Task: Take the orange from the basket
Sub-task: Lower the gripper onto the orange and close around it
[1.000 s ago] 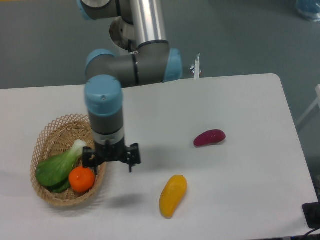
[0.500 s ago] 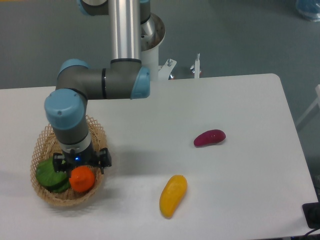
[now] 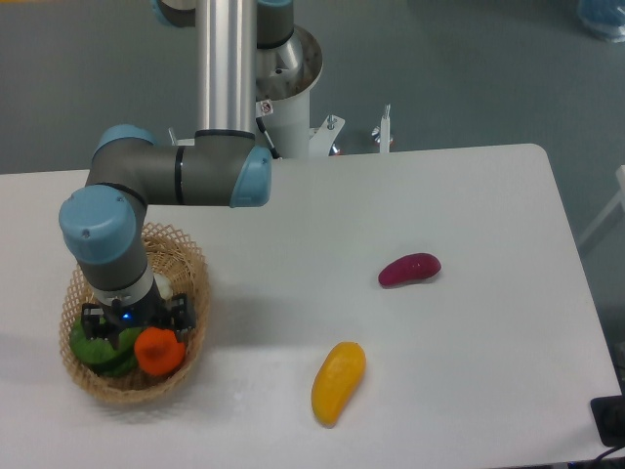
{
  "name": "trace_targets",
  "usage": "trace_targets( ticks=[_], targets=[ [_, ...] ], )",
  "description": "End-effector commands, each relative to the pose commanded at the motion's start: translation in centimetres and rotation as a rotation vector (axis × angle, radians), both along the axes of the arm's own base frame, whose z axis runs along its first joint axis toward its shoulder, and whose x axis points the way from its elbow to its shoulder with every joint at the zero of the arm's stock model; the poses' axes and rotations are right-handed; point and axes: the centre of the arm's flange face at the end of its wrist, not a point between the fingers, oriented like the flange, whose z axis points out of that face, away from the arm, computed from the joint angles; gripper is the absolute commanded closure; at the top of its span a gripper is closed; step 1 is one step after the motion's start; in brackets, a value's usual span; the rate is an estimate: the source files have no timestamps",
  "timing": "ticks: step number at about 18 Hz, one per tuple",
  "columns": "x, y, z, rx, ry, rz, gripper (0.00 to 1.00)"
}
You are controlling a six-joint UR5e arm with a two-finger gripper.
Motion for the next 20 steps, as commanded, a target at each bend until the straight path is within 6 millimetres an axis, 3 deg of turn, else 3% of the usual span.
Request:
trace_targets(
  ticks=[2,12,20],
  targets=[
    [1.1,0.4,-0.6,-0.014,0.002,-0.011,0.00],
    [0.7,-0.3,-1.0,-0.049,0.062,0.046,0.00],
    [0.7,-0.1,-2.9,-0.077,0.058,0.073,0.00]
  ],
)
